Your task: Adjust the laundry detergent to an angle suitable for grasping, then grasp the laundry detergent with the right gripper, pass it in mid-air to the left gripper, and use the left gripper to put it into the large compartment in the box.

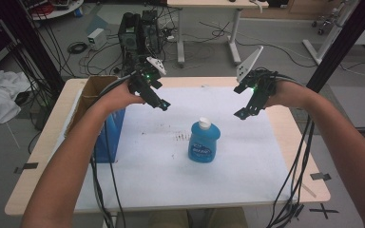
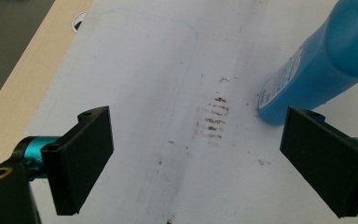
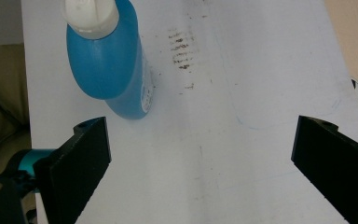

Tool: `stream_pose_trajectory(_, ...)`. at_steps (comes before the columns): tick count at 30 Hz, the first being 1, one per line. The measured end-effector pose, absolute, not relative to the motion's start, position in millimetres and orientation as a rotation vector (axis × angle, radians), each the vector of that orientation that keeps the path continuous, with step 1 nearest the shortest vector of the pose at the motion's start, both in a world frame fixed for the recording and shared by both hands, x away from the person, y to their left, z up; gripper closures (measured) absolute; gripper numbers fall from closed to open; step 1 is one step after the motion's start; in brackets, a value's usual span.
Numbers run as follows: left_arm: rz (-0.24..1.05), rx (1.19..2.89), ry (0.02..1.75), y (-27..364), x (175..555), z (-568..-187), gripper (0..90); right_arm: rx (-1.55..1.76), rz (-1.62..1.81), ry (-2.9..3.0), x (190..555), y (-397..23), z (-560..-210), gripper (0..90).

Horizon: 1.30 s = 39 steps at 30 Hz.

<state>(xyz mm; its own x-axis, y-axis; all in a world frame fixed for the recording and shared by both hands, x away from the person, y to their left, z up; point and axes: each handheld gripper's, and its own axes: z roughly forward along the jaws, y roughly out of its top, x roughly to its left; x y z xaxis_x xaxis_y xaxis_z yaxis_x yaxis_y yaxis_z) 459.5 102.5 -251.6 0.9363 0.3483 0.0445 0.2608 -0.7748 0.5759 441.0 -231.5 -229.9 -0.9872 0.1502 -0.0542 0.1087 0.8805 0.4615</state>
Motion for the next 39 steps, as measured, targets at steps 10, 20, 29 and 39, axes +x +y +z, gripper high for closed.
stream_pose_trajectory(10, 0.196, 2.528, 0.413, 99.2, 460.9, -253.7, 9.6, 0.203, 0.722, 2.955, 441.1, -233.5, -229.4, 3.5)
stream_pose_trajectory(20, 0.196, 2.562, 0.385, 98.2, 460.7, -253.3, 9.5, 0.194, 0.728, 2.953, 439.6, -232.6, -228.9, 3.5)
stream_pose_trajectory(29, 0.192, 2.562, 0.387, 98.0, 462.0, -254.4, 9.5, 0.195, 0.726, 2.955, 439.4, -233.1, -228.9, 3.5)
stream_pose_trajectory(39, 0.191, 2.57, 0.373, 97.2, 464.1, -255.0, 9.6, 0.199, 0.726, 2.958, 441.8, -232.9, -230.3, 3.5)
